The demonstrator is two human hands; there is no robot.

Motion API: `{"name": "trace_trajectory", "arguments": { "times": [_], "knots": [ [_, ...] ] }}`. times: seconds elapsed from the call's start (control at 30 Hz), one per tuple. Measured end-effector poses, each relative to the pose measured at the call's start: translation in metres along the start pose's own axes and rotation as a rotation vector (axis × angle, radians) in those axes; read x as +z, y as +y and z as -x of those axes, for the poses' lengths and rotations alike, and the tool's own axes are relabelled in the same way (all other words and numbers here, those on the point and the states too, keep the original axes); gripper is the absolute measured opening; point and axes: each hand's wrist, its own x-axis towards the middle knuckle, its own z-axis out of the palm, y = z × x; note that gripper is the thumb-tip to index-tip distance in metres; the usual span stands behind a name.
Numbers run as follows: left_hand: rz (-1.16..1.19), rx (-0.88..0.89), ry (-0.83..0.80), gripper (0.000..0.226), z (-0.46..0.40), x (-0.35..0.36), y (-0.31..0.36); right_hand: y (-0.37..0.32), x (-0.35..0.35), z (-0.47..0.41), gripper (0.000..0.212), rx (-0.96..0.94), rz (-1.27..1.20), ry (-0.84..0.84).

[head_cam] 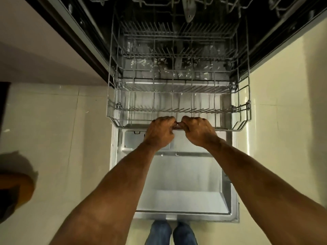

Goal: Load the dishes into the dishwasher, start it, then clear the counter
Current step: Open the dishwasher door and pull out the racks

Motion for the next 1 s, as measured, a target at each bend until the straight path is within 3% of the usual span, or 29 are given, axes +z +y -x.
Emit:
{"name": "trace_trajectory", "arguments": {
  "times": [0.13,0.23,0.57,0.67,0.77,1.0],
  "knots": [
    [0.012,0.012,0.01,0.015,0.028,0.014,0.001,-0.008,0.004,0.027,0.021,0.062,0.021,-0.176],
    [0.016,0.007,-0.006,0.012,0.046,0.023,0.0,-0.013,0.013,0.047,0.02,0.002,-0.059,-0.035],
    [0.022,-0.022,-0.04,0.016,0.103,0.048,0.002,-0.027,0.048,0.106,0.02,-0.044,-0.064,0.138],
    [-0.007,-0.008,-0.031,0.015,0.121,0.054,0.004,-0.033,0.056,0.123,0.025,-0.036,-0.038,0.153],
    [-0.012,0.005,-0.04,0.016,0.137,0.062,0.004,-0.039,0.064,0.14,0.012,-0.047,-0.073,0.14],
    [0.025,-0.003,-0.062,0.015,0.174,0.078,0.003,-0.052,0.075,0.175,0.014,-0.02,-0.108,0.094]
  ]
}}
